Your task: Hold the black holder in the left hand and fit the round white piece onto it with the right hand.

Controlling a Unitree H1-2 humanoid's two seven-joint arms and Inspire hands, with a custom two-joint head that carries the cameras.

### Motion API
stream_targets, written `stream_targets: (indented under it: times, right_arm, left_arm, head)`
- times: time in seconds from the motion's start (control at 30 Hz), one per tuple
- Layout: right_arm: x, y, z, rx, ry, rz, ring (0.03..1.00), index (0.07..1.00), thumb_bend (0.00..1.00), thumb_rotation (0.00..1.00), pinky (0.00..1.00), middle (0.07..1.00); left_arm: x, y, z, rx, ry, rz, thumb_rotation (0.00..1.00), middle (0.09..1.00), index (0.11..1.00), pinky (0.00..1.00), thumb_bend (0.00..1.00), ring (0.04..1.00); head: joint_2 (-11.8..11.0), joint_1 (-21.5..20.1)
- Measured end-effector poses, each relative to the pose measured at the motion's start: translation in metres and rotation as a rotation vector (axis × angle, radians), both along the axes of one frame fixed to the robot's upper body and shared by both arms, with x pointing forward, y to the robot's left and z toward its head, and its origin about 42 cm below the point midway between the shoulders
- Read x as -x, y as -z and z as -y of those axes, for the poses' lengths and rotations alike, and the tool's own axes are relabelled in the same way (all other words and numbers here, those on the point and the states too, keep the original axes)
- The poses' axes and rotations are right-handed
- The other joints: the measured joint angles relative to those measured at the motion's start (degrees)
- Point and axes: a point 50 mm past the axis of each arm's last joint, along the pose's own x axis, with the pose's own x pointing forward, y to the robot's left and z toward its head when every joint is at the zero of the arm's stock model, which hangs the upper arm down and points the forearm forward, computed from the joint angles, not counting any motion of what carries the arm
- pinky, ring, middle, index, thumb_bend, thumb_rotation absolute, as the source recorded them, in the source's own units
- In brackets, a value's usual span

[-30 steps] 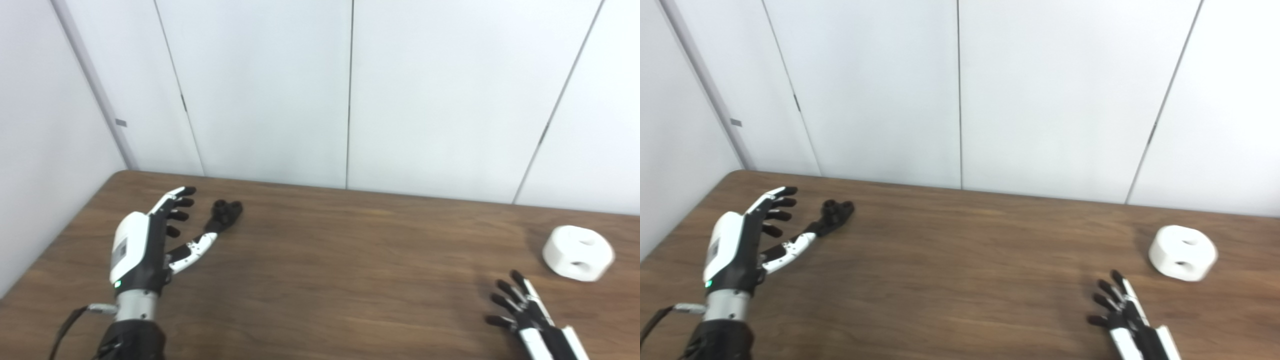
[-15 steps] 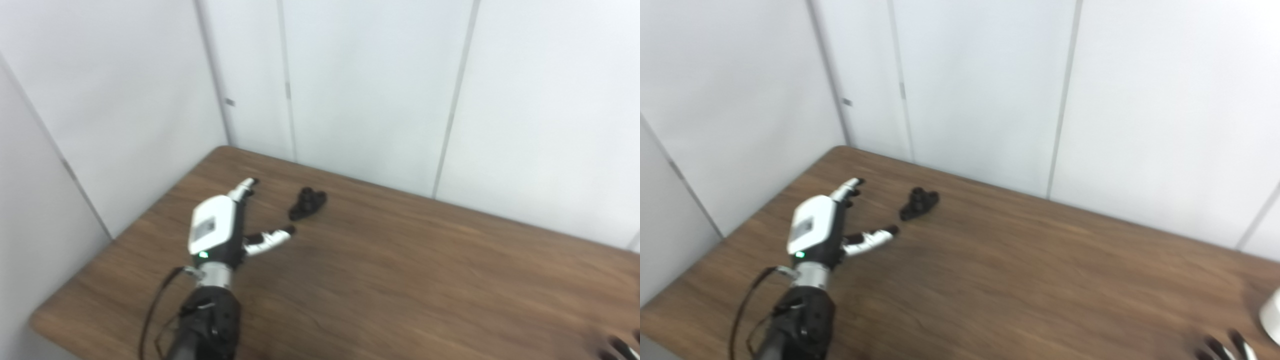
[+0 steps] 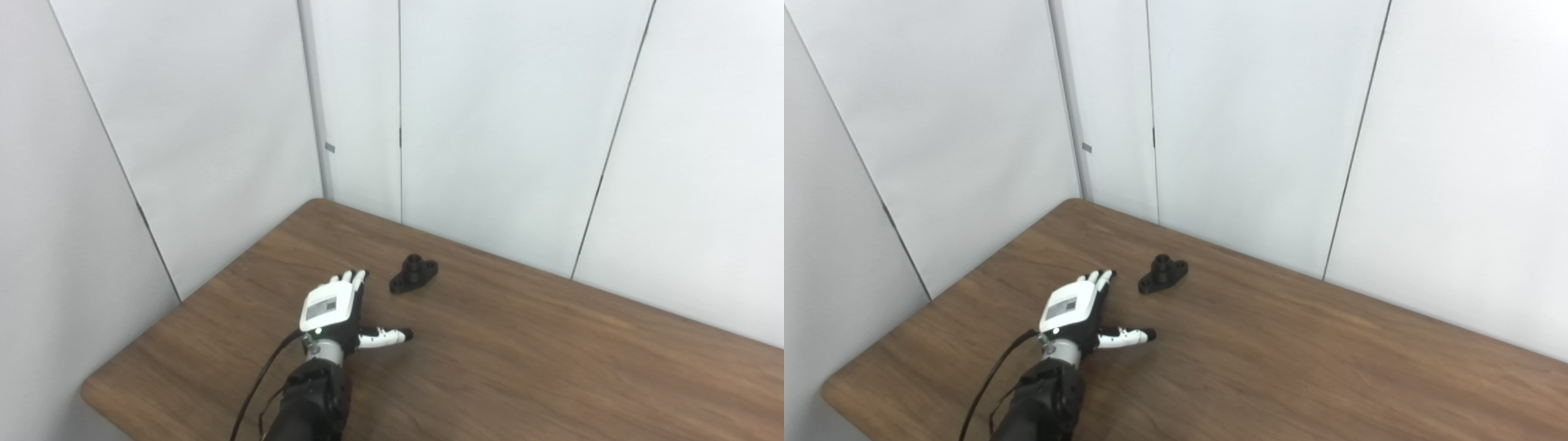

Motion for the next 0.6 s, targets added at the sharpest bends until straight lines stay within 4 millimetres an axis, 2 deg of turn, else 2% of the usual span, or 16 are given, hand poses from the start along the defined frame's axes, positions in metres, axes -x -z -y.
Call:
stream_targets:
  times: [0.37, 0.6]
  right_arm:
    - [0.016, 0.000, -0.003, 0.003, 0.015, -0.005, 0.846, 0.968, 0.60, 0.93, 0.80, 0.902]
    - [0.025, 0.001, -0.005, -0.001, 0.028, -0.008, 0.851, 0.959, 0.58, 0.95, 0.82, 0.894]
  left_arm:
    - [-0.039, 0.011, 0.003, -0.005, -0.003, -0.036, 0.60, 1.000, 0.936, 1.00, 0.98, 1.000]
    - [-0.059, 0.016, 0.007, 0.016, -0.016, 0.004, 0.53, 1.000, 0.905, 1.00, 0.94, 1.000]
  head:
    - [0.4, -3.1]
    - [0.2, -4.4]
